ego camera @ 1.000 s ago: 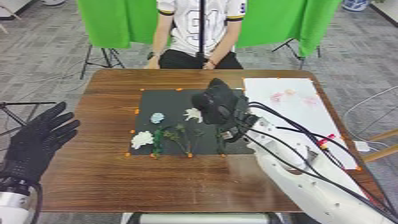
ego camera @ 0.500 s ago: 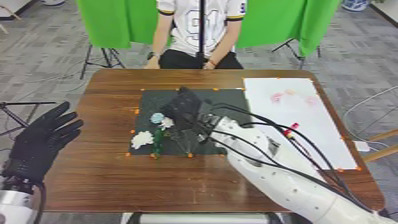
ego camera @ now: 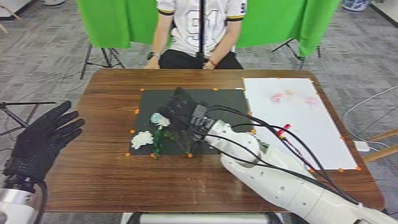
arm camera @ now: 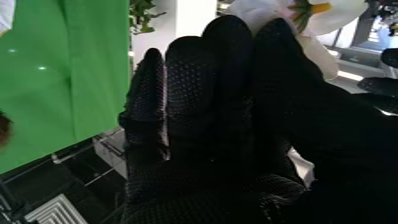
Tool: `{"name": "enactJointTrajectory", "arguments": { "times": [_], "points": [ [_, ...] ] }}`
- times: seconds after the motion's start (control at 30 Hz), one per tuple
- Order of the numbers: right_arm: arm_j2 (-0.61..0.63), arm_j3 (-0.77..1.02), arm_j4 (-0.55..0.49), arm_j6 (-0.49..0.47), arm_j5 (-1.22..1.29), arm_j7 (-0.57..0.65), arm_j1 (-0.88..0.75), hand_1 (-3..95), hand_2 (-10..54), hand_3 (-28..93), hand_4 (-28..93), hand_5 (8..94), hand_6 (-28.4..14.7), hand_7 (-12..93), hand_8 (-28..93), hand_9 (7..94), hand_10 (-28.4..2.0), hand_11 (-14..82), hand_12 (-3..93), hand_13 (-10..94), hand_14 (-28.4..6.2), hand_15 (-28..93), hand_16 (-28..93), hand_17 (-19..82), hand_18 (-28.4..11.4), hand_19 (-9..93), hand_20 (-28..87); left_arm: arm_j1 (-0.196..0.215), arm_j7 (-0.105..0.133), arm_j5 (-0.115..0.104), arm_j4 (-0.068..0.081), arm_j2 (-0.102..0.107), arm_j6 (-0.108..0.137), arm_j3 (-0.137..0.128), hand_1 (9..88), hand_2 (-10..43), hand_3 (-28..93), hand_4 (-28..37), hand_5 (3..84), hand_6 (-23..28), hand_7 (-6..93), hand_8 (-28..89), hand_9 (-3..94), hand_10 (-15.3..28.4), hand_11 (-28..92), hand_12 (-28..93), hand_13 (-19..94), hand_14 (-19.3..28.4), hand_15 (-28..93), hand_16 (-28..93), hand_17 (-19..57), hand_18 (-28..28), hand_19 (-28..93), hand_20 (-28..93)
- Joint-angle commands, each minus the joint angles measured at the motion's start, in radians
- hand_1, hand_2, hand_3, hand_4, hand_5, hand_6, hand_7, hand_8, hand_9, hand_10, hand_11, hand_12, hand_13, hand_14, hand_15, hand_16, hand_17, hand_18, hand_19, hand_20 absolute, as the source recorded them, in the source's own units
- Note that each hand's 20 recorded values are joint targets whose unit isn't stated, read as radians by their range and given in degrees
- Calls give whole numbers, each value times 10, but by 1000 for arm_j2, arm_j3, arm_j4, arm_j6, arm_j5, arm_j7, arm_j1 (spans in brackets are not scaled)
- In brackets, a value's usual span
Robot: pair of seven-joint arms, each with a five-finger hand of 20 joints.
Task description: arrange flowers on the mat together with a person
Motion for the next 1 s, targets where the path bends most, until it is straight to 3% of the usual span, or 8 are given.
{"name": "enactJointTrajectory", "arguments": {
  "times": [0.03, 1.0],
  "points": [
    [-16, -9, 28, 7, -41, 15, 32, 502, -95, 796, -282, 606, 49, 605, -7, 771, -59, 252, 561, 633, -43, 580, 438, 253, -150, 648, 443, 4, -9, 2, 8, -2, 8, 6, 243, -13, 703, -262, 329, 41, 148, -76, 290, 126, 176, 197, 234, 152, 273, 39, -80, 227, 446, 121],
    [1, 17, -12, -42, -69, 68, 31, 461, -95, 796, -283, 551, 49, 577, -8, 713, -58, 260, 533, 574, -49, 598, 404, 225, -150, 633, 441, 8, -13, 3, 7, -3, 8, 1, 243, -12, 704, -263, 330, 42, 148, -76, 290, 126, 177, 198, 233, 153, 274, 38, -80, 227, 447, 120]
  ]
}}
